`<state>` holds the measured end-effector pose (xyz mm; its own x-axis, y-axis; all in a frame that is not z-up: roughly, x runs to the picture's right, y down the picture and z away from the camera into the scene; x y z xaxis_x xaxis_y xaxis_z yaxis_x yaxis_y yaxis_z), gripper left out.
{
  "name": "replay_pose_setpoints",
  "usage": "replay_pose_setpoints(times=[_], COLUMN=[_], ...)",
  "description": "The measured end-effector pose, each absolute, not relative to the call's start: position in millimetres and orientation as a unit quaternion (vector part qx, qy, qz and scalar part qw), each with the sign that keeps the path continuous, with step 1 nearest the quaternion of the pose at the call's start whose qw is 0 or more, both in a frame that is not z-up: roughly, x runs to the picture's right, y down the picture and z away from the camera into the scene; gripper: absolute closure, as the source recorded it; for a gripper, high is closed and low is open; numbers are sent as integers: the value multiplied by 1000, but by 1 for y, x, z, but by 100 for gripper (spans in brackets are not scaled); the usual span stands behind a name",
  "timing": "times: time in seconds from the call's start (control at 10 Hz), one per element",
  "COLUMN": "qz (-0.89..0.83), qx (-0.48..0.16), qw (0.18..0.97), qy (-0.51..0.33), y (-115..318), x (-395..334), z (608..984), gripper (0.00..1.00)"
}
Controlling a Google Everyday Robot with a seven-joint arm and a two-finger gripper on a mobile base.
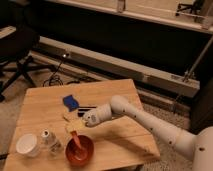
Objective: Place the pepper in the ceramic bowl
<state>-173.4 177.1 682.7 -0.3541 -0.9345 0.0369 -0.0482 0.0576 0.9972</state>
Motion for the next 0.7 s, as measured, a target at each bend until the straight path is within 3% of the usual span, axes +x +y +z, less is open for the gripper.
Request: replay_pose_setpoints(times=[0.2, 0.7], qz=[-556, -555], qx=[408, 408], qw=[400, 401], qy=[-605, -604], y=[177, 177], x=[-173, -173], z=[685, 685], gripper=[33, 33])
